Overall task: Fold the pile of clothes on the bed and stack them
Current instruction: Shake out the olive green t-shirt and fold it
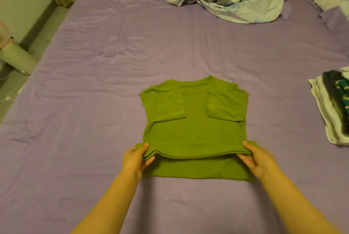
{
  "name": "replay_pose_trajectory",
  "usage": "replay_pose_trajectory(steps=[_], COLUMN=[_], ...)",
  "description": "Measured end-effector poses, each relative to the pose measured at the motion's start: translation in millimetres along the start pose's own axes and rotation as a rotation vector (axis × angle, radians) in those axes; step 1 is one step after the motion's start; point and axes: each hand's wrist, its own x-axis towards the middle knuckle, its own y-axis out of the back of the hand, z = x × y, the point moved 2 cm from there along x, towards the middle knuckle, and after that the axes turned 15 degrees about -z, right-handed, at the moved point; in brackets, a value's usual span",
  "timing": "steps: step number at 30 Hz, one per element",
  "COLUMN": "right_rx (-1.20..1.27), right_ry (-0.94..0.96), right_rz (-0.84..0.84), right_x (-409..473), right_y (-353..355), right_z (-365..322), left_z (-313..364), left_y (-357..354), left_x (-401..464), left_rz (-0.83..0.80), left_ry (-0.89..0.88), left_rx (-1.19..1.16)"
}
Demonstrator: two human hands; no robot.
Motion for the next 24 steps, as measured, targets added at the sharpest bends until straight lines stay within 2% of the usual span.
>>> replay_pose_trajectory(steps=[6, 9, 13, 16, 18, 19, 21, 24], right_rx=[0.091, 0.111, 0.225, 0.401, 0.380, 0.249, -0.255, -1.323], right_ry=[0.114, 0.099, 0.049, 0.188, 0.244, 0.266, 0.337, 0.405], right_rz=[-0.032, -0.056, -0.079, -0.168, -0.198, -0.175, -0.136, -0.090], right_x=[58.2, 83.6, 107.9, 133.3, 149.0, 156.4, 166.1, 181.6], right_y=[-33.3, -45.5, -60.9, -74.1, -84.6, -88.2, -92.2, -79.0], right_z=[-42.5, -57.6, -84.5, -121.5, -135.5, -134.5, -121.6, -83.5], left_z=[40.7, 62.2, 99.5, 130.4, 135.9, 133.1, 118.1, 78.3], left_y=[-34.1, -50.0, -65.3, -77.8, -88.0, -93.2, -102.3, -113.8], left_x=[52.7, 74.4, 108.6, 142.9, 166.9, 177.2, 191.1, 202.3], left_rz=[0.036, 0.018, -0.058, -0.153, -0.204, -0.203, -0.151, -0.172], left_ry=[-0.045, -0.041, 0.039, -0.003, -0.036, -0.061, -0.179, -0.451], left_rx=[-0.127, -0.178, -0.318, -0.463, -0.454, -0.383, 0.025, 1.068])
